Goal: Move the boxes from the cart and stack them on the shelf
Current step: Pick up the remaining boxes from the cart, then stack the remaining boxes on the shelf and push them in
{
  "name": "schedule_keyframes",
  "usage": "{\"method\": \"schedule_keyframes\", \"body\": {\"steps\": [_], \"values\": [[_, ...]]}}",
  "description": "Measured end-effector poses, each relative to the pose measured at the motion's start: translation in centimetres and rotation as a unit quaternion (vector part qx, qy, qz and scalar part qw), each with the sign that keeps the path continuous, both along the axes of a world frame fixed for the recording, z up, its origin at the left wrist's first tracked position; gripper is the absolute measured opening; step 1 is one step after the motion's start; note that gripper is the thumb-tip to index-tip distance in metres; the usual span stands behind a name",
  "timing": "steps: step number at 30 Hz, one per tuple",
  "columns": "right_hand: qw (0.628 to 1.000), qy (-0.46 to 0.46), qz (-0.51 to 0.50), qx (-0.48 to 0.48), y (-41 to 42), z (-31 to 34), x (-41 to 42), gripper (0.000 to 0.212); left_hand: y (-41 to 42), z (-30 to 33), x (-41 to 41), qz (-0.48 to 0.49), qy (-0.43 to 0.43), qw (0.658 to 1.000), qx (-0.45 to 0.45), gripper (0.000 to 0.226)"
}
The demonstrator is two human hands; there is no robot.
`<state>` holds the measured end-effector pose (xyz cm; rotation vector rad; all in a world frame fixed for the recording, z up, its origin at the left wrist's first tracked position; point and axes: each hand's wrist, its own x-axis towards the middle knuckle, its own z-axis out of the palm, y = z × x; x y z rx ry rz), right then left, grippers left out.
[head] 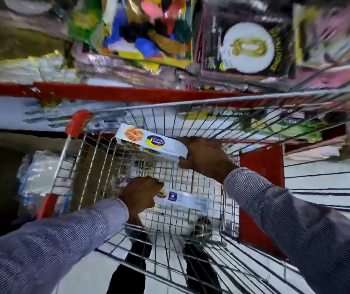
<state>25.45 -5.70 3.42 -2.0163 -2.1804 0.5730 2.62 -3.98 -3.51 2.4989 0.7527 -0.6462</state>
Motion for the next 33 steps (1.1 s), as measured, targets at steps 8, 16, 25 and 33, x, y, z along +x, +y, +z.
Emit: {"method": "schedule_keyframes", "body": {"steps": [8, 16, 25, 33], "values": [[0.996, -0.025, 0.036, 0.079, 4.1, 18.7, -0.2, 0.042, 3.1, 21.6, -1.5, 0.043, -0.137, 0.980, 0.136, 0.065], [0.976, -0.102, 0.038, 0.187, 6.6, 39.4, 0.3, 0.032, 7.5, 40.1, -0.6, 0.097, -0.252, 0.930, 0.250, 0.073], [0.960, -0.136, 0.024, 0.245, 9.2, 50.7, 2.5, 0.019, 12.0, 52.4, 3.2, 0.087, -0.321, 0.900, 0.281, 0.069], [0.959, -0.179, -0.028, 0.217, 14.9, 50.7, 7.2, 0.015, 15.8, 56.2, 6.1, 0.096, -0.345, 0.893, 0.272, 0.059]]}}
